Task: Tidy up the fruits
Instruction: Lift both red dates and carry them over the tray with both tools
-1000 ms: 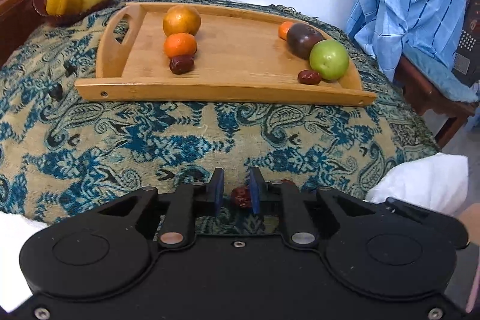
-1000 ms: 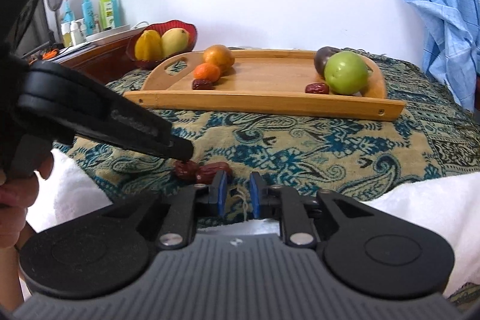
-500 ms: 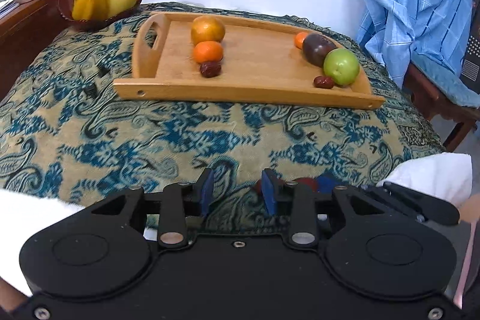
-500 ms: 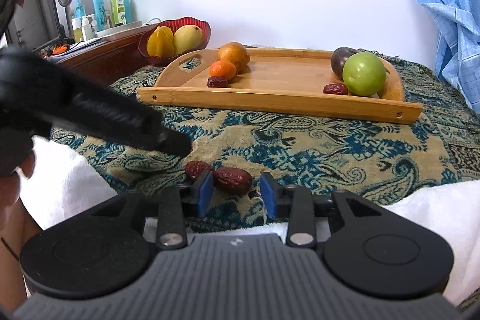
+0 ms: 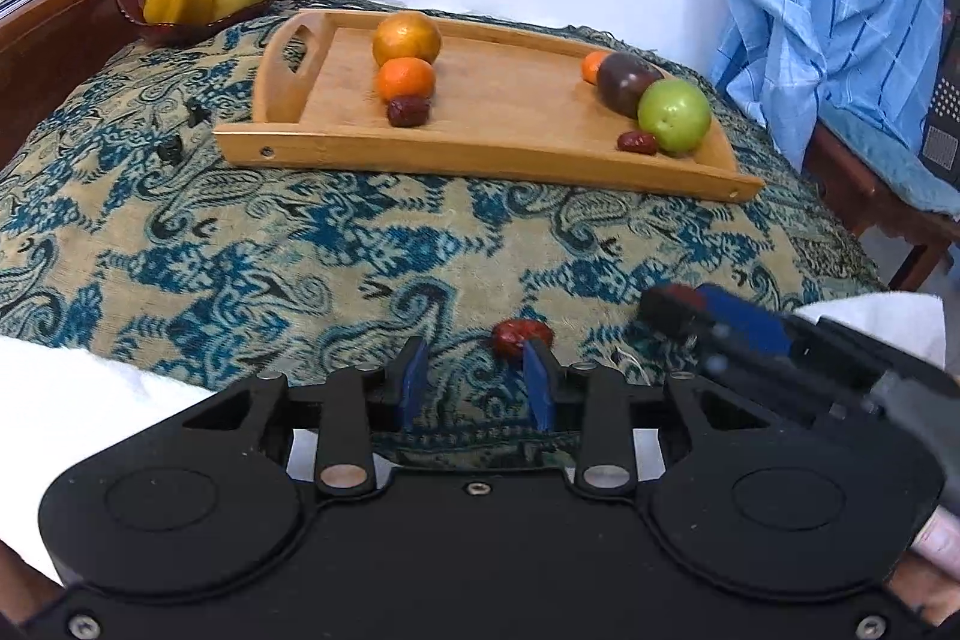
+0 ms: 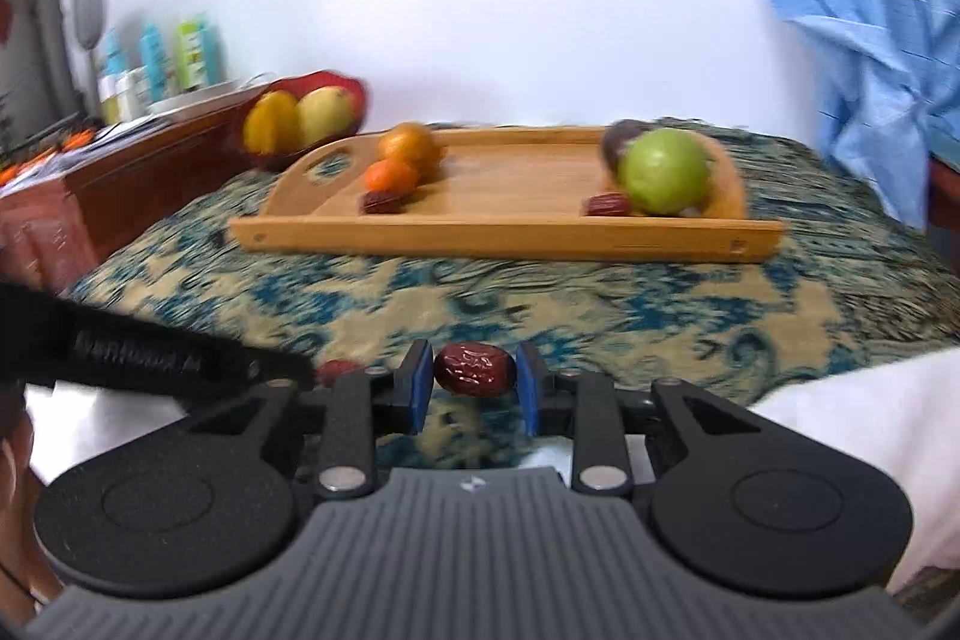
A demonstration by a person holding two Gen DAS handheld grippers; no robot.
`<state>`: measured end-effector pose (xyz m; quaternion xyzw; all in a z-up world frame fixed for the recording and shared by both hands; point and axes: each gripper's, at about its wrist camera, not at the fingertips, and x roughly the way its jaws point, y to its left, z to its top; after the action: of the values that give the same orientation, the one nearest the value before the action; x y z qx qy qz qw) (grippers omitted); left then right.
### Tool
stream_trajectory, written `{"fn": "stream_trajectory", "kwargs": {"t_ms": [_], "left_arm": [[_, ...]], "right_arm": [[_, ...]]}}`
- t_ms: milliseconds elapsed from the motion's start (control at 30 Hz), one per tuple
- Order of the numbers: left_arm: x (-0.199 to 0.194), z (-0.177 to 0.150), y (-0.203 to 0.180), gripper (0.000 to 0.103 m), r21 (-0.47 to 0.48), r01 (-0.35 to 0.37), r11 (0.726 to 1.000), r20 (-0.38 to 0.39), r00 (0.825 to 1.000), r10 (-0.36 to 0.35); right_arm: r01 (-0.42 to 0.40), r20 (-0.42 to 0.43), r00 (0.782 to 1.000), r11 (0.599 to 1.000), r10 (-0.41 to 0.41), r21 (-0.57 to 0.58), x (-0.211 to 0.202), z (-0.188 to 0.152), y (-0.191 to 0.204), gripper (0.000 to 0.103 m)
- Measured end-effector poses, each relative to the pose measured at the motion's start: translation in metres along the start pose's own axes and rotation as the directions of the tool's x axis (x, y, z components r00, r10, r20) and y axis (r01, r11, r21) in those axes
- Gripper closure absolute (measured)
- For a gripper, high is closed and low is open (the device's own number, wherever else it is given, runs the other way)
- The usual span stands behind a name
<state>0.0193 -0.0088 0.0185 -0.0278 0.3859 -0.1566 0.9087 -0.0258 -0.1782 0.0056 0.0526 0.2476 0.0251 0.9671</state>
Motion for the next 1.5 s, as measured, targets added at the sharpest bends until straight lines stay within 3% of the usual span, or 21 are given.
{"fn": "stream_trajectory", "kwargs": {"t_ms": [233, 267, 333, 600, 1067, 1267, 1500], "left_arm": [[0.006, -0.004, -0.018, 0.07, 0.054, -0.003, 0.999, 0.035, 0.999, 0.001], [0.008, -0.004, -0.018, 0.07, 0.049, 0.007, 0.999, 0.039, 0.999, -0.009], [0.014, -0.003, -0.018, 0.08, 0.021, 0.031, 0.999, 0.022, 0.999, -0.032], [0.009, 0.005, -0.026, 0.081, 0.074, 0.013, 0.997, 0.068, 0.998, -0.018], [0.005, 0.094, -0.012, 0.081, 0.06, 0.02, 0.998, 0.146, 0.989, -0.029], [0.02, 0.132, -0.003, 0.081, 0.036, 0.015, 0.999, 0.158, 0.987, -0.021], [0.054, 0.17, -0.003, 0.081, 0.051, 0.008, 0.999, 0.159, 0.987, -0.016]], "right_arm": [[0.057, -0.004, 0.998, 0.996, -0.057, 0.066, 0.001, 0.0, -0.02, 0.068], [0.058, -0.003, 0.998, 0.996, -0.058, 0.063, 0.002, 0.0, -0.02, 0.068], [0.057, -0.003, 0.998, 0.997, -0.057, 0.057, 0.002, 0.0, -0.019, 0.068], [0.05, -0.021, 0.999, 0.997, -0.049, 0.055, 0.004, 0.005, -0.019, 0.068], [0.007, 0.063, 0.998, 0.999, -0.009, 0.039, 0.021, 0.078, -0.039, 0.069], [-0.046, 0.099, 0.994, 0.996, 0.038, 0.08, 0.052, 0.111, -0.052, 0.069], [-0.084, 0.055, 0.995, 0.991, 0.078, 0.107, 0.098, 0.14, -0.061, 0.068]]}}
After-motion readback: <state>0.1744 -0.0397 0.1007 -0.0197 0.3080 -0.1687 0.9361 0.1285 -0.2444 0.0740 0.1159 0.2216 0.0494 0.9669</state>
